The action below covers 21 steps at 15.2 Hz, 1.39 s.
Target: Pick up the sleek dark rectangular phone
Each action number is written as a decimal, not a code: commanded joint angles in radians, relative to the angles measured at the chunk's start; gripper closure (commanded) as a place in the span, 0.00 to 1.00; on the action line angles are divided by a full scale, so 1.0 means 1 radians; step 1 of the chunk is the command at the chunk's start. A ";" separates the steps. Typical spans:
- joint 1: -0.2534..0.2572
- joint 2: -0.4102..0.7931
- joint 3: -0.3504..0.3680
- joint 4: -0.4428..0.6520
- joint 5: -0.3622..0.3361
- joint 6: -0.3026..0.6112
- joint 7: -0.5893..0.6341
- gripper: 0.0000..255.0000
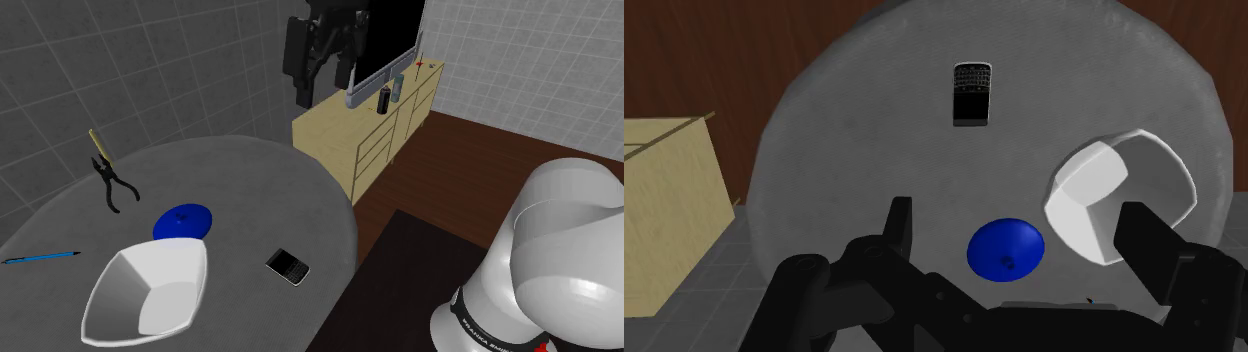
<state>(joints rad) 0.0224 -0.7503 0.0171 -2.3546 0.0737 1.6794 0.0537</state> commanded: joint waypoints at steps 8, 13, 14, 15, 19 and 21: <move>0.016 0.073 0.012 -0.177 0.009 0.227 -0.030 0.00; 0.029 0.173 0.021 -0.270 0.018 0.404 -0.053 0.00; 0.032 0.198 0.023 -0.285 0.020 0.441 -0.057 0.00; 0.034 0.225 0.025 -0.298 0.022 0.478 -0.062 0.00; 0.045 0.351 0.032 -0.338 0.031 0.630 -0.081 0.00; 0.051 0.423 0.035 -0.348 0.036 0.707 -0.092 0.00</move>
<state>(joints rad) 0.0695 -0.3691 0.0493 -2.6966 0.1065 2.3392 -0.0335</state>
